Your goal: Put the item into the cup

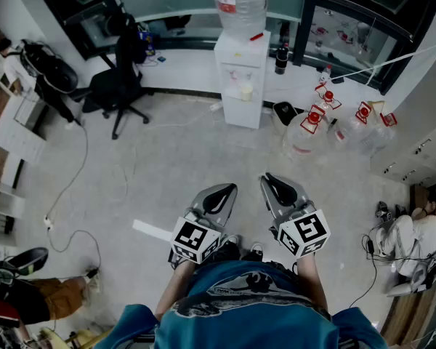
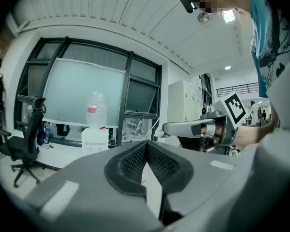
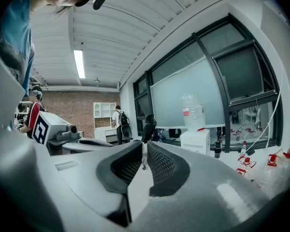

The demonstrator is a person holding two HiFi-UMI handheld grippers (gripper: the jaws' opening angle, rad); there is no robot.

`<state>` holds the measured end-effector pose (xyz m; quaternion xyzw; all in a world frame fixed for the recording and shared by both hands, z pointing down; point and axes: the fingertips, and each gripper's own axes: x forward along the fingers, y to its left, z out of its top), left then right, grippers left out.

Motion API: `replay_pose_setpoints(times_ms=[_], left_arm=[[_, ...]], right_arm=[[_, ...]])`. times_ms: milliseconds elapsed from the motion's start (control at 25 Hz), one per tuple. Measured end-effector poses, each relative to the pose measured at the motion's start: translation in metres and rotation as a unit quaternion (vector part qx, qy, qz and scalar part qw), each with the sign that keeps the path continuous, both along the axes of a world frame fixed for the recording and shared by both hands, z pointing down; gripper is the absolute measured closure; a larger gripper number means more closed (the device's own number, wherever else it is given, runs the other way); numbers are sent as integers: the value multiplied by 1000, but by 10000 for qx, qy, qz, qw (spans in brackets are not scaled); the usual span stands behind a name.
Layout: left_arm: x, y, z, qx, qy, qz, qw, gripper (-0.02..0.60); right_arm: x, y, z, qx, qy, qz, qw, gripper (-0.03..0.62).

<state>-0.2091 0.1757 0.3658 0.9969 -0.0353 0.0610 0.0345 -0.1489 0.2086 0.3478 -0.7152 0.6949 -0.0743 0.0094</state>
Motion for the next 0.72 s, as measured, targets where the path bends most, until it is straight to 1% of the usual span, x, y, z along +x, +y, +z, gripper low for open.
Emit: replay_pose_setpoints(times_ms=[200,440,560,720], left_arm=[[4,2,4,-44,29,-48,10000,569],[12,7,13,-207,-118,-101,9997,569],[17,11,11,-260,-72,-154,9995,569],[27,24,11,-309,2,-209,9993,569]], right_arm=[[5,2,4,-17,31,-47,10000,560],[17,12,5,55,-97,-50,9999,560],[22,17,8,23,-135,-122,9998,560],[30,28,15,-82,-66,-232,9997,560]])
